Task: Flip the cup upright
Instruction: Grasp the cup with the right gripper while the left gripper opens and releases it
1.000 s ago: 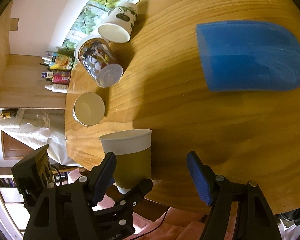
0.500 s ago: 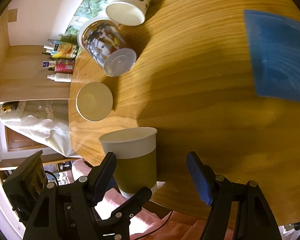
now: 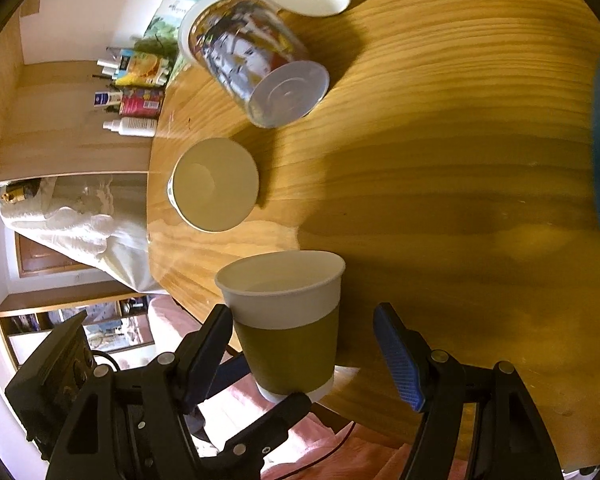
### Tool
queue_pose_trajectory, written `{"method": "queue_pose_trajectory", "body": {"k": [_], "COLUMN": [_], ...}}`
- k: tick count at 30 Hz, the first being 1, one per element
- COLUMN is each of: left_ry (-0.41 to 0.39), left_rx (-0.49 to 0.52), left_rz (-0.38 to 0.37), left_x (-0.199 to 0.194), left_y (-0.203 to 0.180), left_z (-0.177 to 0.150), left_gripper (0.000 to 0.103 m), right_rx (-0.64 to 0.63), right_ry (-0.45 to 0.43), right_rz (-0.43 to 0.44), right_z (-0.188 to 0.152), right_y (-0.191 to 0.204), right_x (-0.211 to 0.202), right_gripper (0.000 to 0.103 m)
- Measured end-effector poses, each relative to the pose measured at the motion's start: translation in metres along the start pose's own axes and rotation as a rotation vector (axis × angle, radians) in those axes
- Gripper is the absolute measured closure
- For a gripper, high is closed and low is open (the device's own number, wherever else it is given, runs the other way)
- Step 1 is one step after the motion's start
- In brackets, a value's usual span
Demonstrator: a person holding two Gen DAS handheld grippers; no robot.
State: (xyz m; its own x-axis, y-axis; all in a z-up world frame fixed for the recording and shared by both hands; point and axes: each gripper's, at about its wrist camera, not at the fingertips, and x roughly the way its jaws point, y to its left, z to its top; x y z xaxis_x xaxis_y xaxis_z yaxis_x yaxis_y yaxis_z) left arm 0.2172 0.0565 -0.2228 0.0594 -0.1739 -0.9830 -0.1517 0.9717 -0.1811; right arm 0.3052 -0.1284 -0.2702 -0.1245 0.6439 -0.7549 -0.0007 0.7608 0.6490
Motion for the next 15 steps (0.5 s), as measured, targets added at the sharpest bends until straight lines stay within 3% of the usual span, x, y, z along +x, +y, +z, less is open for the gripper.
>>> {"method": "queue_pose_trajectory", "body": {"k": [12,15], "left_ry": [-0.011,-0.01], "left_rx": [-0.036,-0.028], "left_rz": [-0.013,-0.005], "left_x": [-0.011,-0.016], "left_y": [0.027,0.025], "left_z": [-0.02,-0.024], "left_gripper": [0.035,0.035], "right_rx": [-0.053,-0.057], "right_ry": [0.036,0.041], "right_rz": [-0.057,-0.045], "right_z": [0.001,0.002], "right_y": [0.024,0.025], "right_x": [0.016,0.018], "right_gripper": [0.03,0.037]}}
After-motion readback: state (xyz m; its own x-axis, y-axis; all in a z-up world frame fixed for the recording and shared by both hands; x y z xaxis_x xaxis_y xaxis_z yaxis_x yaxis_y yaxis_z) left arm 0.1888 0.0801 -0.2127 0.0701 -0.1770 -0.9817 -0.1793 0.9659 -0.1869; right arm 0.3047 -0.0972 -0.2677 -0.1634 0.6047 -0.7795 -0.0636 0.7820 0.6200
